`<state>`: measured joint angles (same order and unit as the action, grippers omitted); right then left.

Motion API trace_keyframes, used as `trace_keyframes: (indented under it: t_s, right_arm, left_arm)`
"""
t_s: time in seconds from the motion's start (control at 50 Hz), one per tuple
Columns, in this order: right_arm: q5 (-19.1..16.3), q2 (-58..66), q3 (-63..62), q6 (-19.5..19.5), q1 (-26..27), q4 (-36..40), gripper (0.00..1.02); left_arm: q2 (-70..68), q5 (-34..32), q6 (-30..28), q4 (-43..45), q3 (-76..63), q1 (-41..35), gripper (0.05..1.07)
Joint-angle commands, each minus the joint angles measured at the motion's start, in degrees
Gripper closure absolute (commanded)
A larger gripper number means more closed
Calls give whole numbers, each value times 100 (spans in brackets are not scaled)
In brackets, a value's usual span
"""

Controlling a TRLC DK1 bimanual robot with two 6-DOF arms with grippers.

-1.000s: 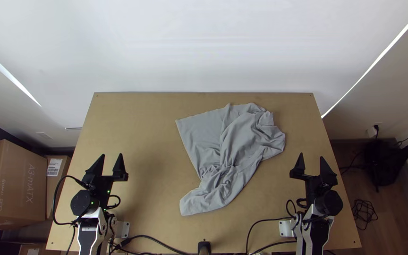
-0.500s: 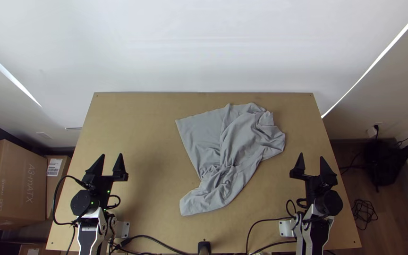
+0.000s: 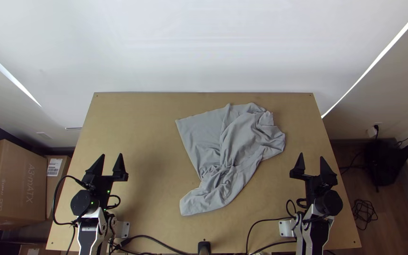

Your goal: Fold the t-shirt

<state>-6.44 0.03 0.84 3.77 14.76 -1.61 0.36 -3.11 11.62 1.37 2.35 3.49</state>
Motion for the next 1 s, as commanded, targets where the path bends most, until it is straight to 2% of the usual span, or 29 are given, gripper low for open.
trace_keyframes:
  t_s: [0.0, 0.34, 0.54, 0.64, 0.74, 0.98]
  right_arm:
    - [-15, -21, -58, -52, 18, 46, 4]
    - [-15, -21, -58, -43, -9, 46, 4]
    - [-33, -21, -58, -25, -527, 64, 4]
    - [125, -3, -40, -34, -527, 134, 4]
    - [125, -12, -40, -25, -518, 143, 4]
    - [116, -38, 92, -316, -554, 46, 4]
  left_arm:
    - [-36, 13, 104, -154, -217, 21, 10]
    - [-36, 13, 104, -154, -217, 21, 10]
    - [34, 180, 262, -224, -217, -129, 10]
    - [17, 180, 262, -224, -217, -182, 10]
    - [52, 188, 288, -233, -217, -270, 10]
    - [96, 197, 7, -224, -156, -182, 10]
